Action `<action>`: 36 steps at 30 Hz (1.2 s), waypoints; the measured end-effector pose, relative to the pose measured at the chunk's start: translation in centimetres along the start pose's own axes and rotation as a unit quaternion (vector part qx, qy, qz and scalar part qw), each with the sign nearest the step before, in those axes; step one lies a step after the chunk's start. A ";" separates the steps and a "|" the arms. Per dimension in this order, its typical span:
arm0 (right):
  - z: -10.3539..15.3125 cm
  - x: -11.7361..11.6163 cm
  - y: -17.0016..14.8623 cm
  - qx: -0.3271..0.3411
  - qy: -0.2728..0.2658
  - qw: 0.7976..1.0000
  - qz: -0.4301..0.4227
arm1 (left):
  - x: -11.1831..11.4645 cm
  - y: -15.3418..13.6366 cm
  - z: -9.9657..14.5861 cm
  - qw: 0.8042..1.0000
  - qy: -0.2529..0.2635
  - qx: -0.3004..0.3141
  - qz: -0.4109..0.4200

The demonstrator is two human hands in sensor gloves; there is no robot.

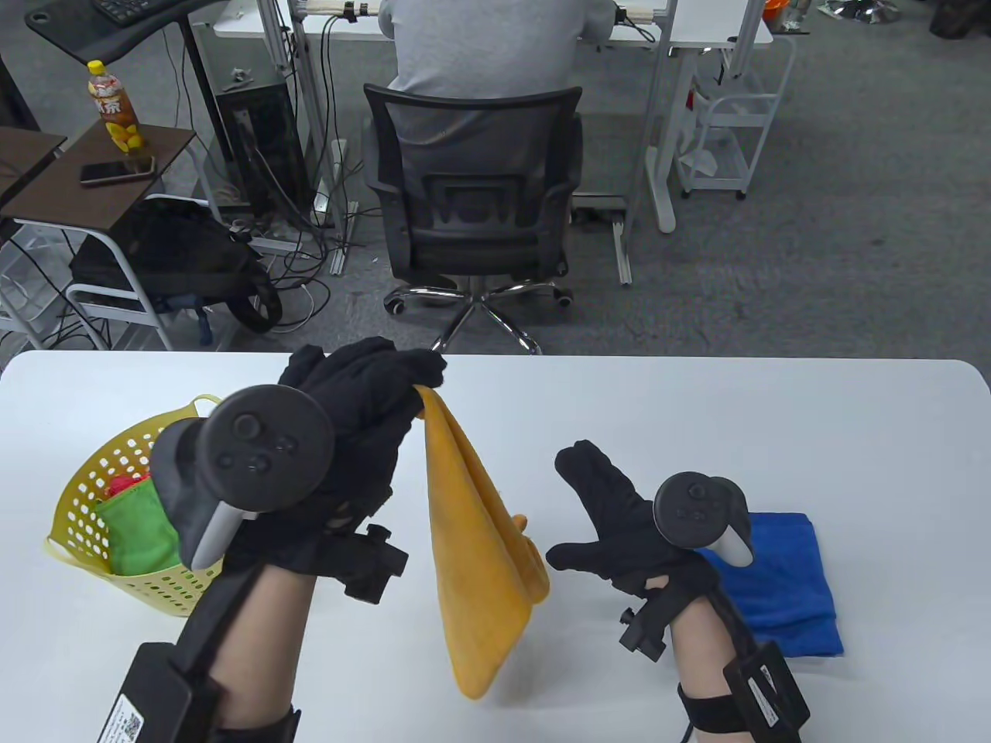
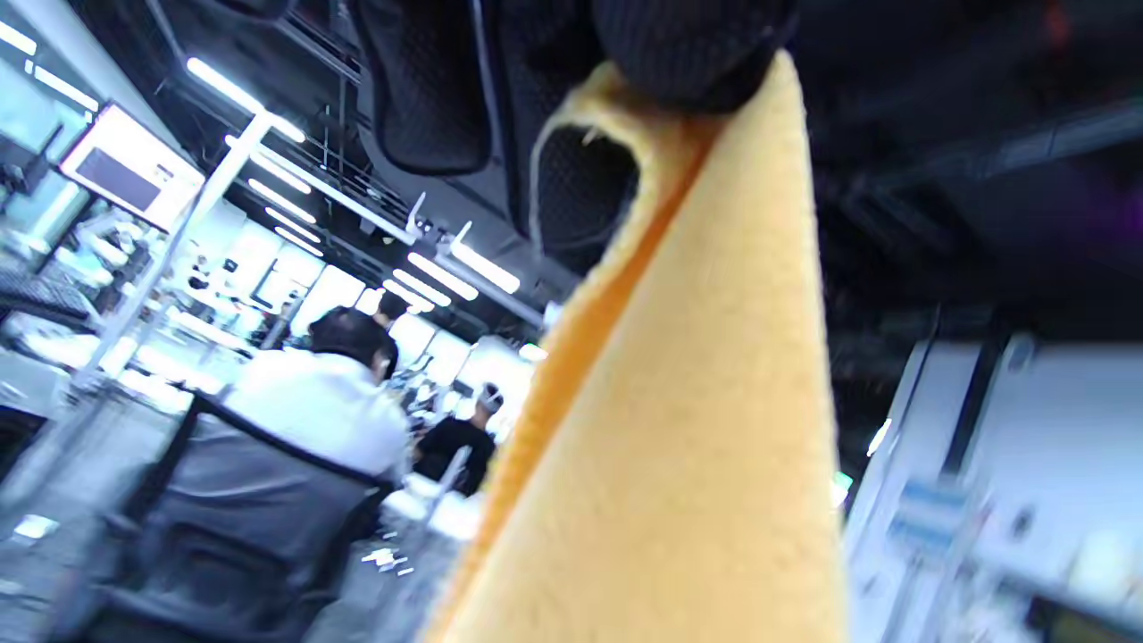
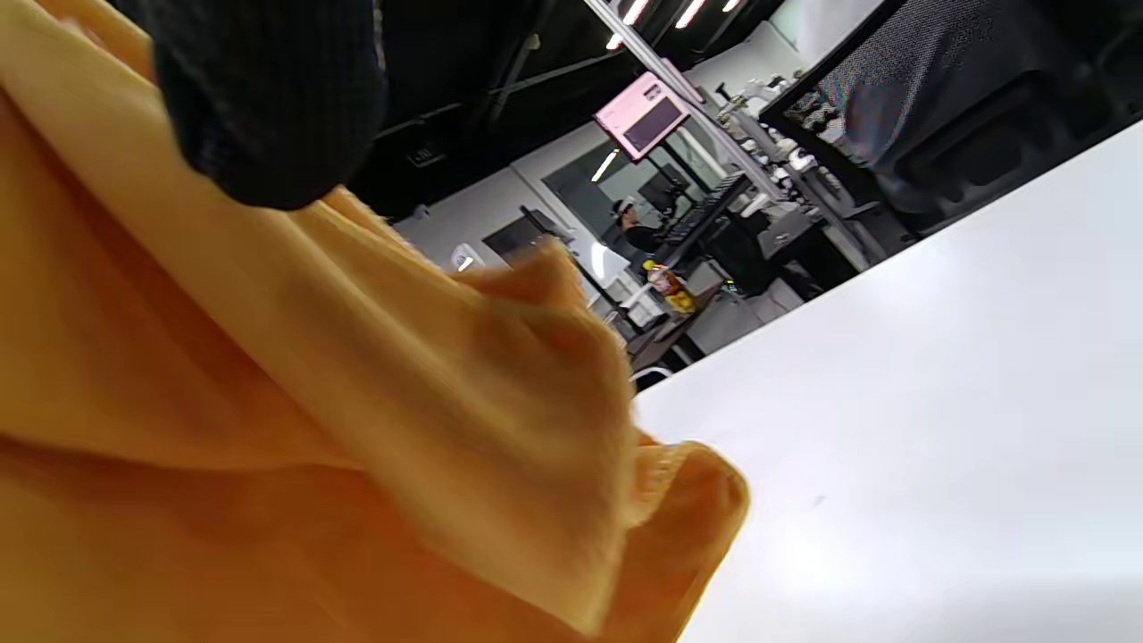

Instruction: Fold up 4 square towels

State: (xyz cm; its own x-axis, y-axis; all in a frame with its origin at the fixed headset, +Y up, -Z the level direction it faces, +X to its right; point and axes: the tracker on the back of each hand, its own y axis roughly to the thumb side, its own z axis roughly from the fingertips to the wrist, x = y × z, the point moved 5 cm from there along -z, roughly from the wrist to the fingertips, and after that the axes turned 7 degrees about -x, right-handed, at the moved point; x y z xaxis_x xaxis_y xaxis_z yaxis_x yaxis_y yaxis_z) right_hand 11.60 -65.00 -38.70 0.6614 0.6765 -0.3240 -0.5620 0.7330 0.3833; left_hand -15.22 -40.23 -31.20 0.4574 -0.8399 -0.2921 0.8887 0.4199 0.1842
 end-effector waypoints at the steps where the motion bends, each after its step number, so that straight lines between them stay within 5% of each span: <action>1: -0.1 -0.1 -0.3 -0.008 0.001 1.000 0.007 | 1.1 0.1 0.2 0.999 -0.007 0.002 -0.051; 7: -1.1 -2.8 -1.3 -0.031 0.048 0.998 0.036 | 9.0 0.8 3.1 0.936 -0.032 0.049 -0.348; 9: -1.5 -4.3 -1.0 -0.026 0.063 0.996 0.052 | 10.9 0.7 3.9 0.925 -0.041 0.058 -0.373; 12: -2.1 -6.8 -0.2 -0.011 0.085 0.994 0.071 | 12.0 0.7 4.8 0.935 -0.059 0.063 -0.345; 20: -3.8 -12.9 -3.4 -0.070 0.118 0.970 0.200 | 9.5 2.7 7.2 0.944 -0.027 0.101 -0.313; 30: -3.6 -19.6 -3.7 -0.045 0.244 0.951 0.182 | 5.9 0.6 7.7 0.967 -0.002 0.043 -0.250; 36: -3.4 -15.9 -0.2 -0.012 0.179 0.967 0.182 | 4.9 -0.2 7.8 0.967 0.022 0.017 -0.255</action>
State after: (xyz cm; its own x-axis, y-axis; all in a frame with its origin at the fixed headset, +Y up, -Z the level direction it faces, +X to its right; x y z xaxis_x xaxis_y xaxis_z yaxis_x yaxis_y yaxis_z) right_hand -0.50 -75.65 -36.60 0.2054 0.8687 -0.4507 -0.7395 0.4395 0.5099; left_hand -13.42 -47.13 -25.39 -0.0375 -0.9189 -0.3927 0.9978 -0.0561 0.0360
